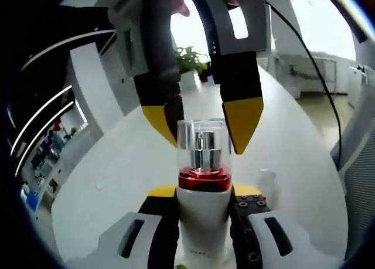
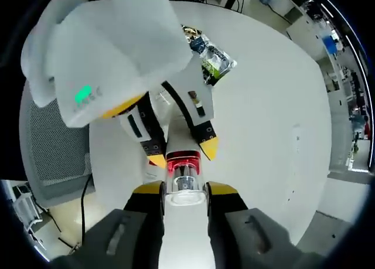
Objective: Arrange the skincare products in the storage area until every visible bottle or jar stands upright without overlapping.
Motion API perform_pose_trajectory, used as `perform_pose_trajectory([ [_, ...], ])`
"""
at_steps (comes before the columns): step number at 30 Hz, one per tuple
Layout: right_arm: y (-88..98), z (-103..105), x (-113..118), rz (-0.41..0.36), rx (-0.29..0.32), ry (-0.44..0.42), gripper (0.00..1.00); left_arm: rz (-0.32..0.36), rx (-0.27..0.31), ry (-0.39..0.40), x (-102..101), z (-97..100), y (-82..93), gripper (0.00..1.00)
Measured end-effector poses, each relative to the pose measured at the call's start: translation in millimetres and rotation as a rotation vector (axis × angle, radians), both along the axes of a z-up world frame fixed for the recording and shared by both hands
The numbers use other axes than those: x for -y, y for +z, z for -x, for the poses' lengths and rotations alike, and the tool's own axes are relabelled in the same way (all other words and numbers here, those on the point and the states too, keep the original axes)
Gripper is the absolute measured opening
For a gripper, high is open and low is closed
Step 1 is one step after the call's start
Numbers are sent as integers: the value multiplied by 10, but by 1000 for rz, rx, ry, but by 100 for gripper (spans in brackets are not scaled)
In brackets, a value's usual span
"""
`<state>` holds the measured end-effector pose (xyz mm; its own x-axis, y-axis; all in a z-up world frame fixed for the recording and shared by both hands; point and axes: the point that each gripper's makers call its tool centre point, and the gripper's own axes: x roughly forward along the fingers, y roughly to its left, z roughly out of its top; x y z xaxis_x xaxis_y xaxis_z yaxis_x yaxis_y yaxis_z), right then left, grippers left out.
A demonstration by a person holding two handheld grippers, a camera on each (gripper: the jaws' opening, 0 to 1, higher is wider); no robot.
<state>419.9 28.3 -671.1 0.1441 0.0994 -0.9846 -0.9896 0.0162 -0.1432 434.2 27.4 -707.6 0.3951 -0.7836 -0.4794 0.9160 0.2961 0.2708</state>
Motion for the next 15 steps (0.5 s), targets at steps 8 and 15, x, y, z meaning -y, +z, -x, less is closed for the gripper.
perform_pose_trajectory([
  [8, 183, -13, 40, -251, 34, -200, 43, 87, -58, 53, -20, 10, 68, 28],
  [15, 410, 52, -28, -600, 106, -385, 42, 168, -124, 113, -73, 16, 130, 27],
])
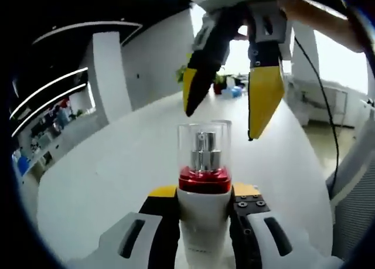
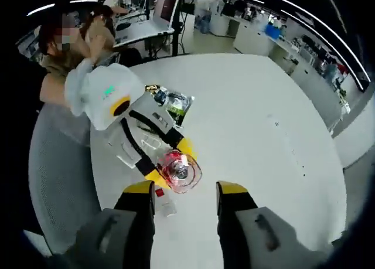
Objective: Arrange the skincare products in the storage area until every visible bottle or jar stands upright without overlapping.
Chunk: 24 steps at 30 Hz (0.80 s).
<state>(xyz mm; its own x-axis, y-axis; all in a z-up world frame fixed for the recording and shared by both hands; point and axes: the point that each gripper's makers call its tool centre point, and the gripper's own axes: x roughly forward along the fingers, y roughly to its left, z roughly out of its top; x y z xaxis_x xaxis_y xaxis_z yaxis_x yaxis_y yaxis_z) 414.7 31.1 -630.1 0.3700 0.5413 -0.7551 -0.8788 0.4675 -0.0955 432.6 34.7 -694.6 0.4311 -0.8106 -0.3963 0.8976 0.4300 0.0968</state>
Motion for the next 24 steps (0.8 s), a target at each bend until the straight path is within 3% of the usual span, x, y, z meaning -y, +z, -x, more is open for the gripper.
perform_pose_trajectory([
  [3, 3, 72, -53, -98, 11, -56, 45, 5, -3, 1, -15, 49, 31, 27],
  [7, -20, -13, -72, -221, 42, -143, 45, 48, -7, 30, -43, 41, 147, 27],
  [10, 75, 9, -226, -442, 22, -221, 45, 79, -6, 37, -76, 45, 290, 27],
  [11, 88, -3, -229, -472, 20, -251, 45, 90, -6, 40, -85, 54, 330, 27],
  [15, 235, -40, -239, -535, 113, -292, 41, 127, -6, 45, -119, 115, 487, 27],
  [22, 424, 102, -420, -621, 148, -296, 37, 135, 4, 45, -130, 265, 623, 27],
  [24, 464, 29, -421, -634, 167, -303, 35, 148, -11, 42, -120, 316, 650, 27],
])
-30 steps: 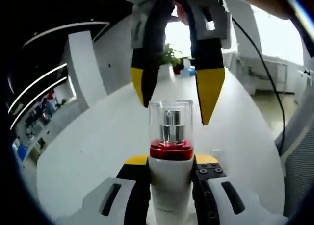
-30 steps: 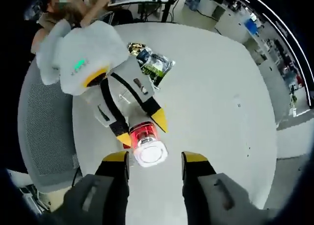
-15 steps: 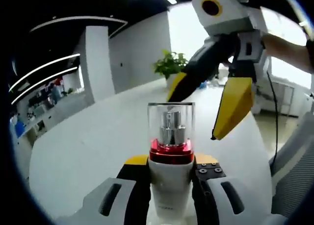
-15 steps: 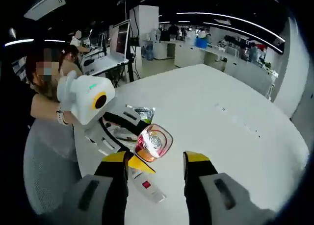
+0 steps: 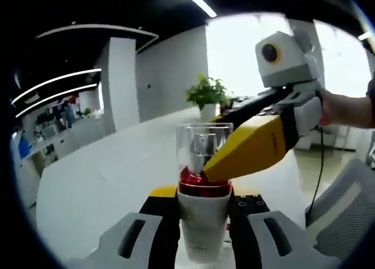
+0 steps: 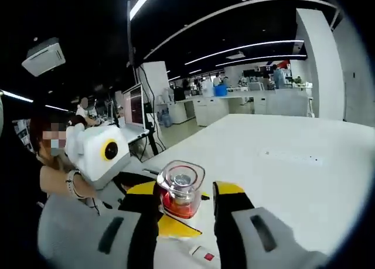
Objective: Arrange the skincare products in the storage area until every visible bottle or jar stands upright without overlapping.
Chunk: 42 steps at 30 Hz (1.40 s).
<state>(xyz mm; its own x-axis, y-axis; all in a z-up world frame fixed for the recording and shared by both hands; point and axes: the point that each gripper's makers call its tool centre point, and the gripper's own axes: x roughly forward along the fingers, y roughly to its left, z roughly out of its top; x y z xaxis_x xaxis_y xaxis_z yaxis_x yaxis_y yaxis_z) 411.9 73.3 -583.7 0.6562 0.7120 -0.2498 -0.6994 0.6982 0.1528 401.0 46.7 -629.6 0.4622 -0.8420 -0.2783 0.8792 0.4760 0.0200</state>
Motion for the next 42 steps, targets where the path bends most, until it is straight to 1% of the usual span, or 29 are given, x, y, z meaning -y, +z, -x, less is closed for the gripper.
perform_pose_trajectory([
  [2, 31, 48, -14, 5, 23, 0, 34, 16, -11, 5, 7, 56, 29, 27],
  [3, 49, 70, -12, 9, 36, -4, 34, 18, -11, 6, 10, 87, 37, 27],
  [5, 69, 128, -23, 13, 42, 8, 31, 20, -8, 4, 10, 133, 47, 27],
  [6, 86, 151, -22, 22, 61, 10, 31, 20, -8, 3, 9, 150, 52, 27],
  [8, 104, 186, -5, 22, 69, 7, 31, 24, -8, -6, 15, 197, 73, 27],
  [12, 133, 245, 17, 5, 77, -6, 30, 24, 10, -7, 37, 254, 105, 27],
  [17, 112, 315, 22, 9, 90, 9, 29, 25, -8, -16, 53, 328, 74, 27],
  [19, 93, 343, 27, 13, 84, 15, 28, 22, -10, -20, 57, 356, 53, 27],
  [25, 4, 434, 31, 55, 83, 66, 28, 20, -38, -50, 86, 450, -37, 27],
  [28, -28, 463, 25, 74, 90, 101, 27, 13, -38, -64, 89, 478, -67, 27],
  [31, -50, 475, 30, 64, 75, 128, 27, 16, -55, -93, 89, 509, -88, 27],
  [33, -56, 499, 22, 64, 75, 152, 27, 13, -54, -109, 90, 525, -92, 27],
  [34, -47, 528, -1, 73, 98, 189, 27, 15, -44, -125, 92, 538, -85, 28],
  [35, -49, 528, 4, 70, 94, 186, 27, 16, -39, -134, 90, 542, -82, 28],
  [36, -59, 542, 0, 84, 93, 203, 27, 16, -41, -144, 90, 548, -86, 28],
  [37, -66, 558, -5, 94, 94, 218, 27, 14, -43, -164, 94, 563, -90, 28],
  [38, -69, 566, -13, 98, 87, 233, 27, 8, -31, -189, 102, 581, -87, 29],
  [39, -73, 585, -21, 106, 91, 254, 27, 9, -36, -209, 105, 598, -82, 29],
  [41, -67, 609, -24, 103, 91, 281, 27, 21, -38, -245, 112, 623, -64, 30],
  [42, -68, 635, -32, 104, 99, 309, 27, 20, -34, -261, 119, 637, -60, 30],
])
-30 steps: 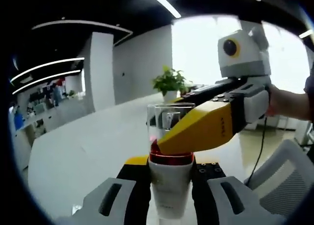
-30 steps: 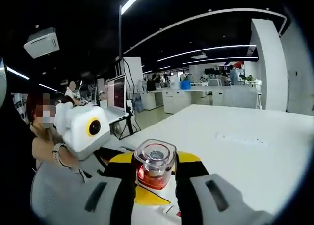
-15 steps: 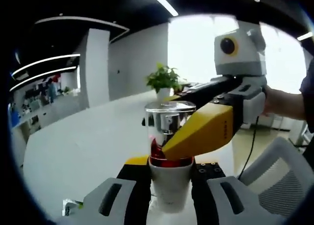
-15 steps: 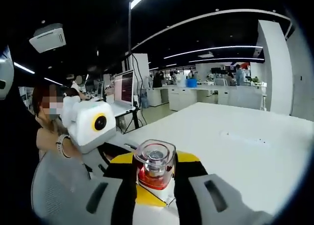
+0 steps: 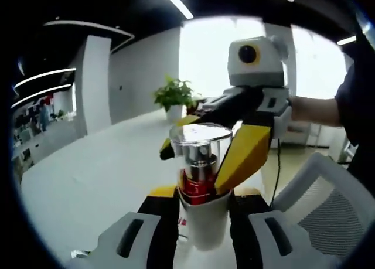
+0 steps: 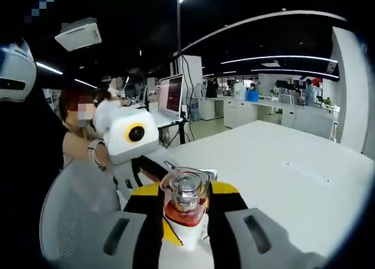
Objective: Arrange the skincare products in the storage area until every visible bottle or jar stands upright without overlapping.
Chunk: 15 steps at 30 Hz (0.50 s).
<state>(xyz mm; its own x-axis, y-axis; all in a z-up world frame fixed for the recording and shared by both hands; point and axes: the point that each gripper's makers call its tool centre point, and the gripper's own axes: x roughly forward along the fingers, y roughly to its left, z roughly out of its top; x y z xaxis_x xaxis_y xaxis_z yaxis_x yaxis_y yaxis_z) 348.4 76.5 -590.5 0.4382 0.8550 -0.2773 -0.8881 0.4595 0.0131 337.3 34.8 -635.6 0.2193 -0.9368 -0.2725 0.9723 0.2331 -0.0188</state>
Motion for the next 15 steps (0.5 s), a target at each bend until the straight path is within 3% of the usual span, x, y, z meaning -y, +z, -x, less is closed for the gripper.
perform_pose_trajectory([
  [10, -83, 189, -92, 26, 16, 137, 27, -23, 10, -156, 66, 173, -62, 33],
  [12, -98, 199, -87, 20, 5, 148, 27, -17, -9, -171, 72, 184, -76, 33],
  [15, -132, 232, -94, 22, 23, 179, 27, -32, 16, -182, 96, 195, -110, 33],
])
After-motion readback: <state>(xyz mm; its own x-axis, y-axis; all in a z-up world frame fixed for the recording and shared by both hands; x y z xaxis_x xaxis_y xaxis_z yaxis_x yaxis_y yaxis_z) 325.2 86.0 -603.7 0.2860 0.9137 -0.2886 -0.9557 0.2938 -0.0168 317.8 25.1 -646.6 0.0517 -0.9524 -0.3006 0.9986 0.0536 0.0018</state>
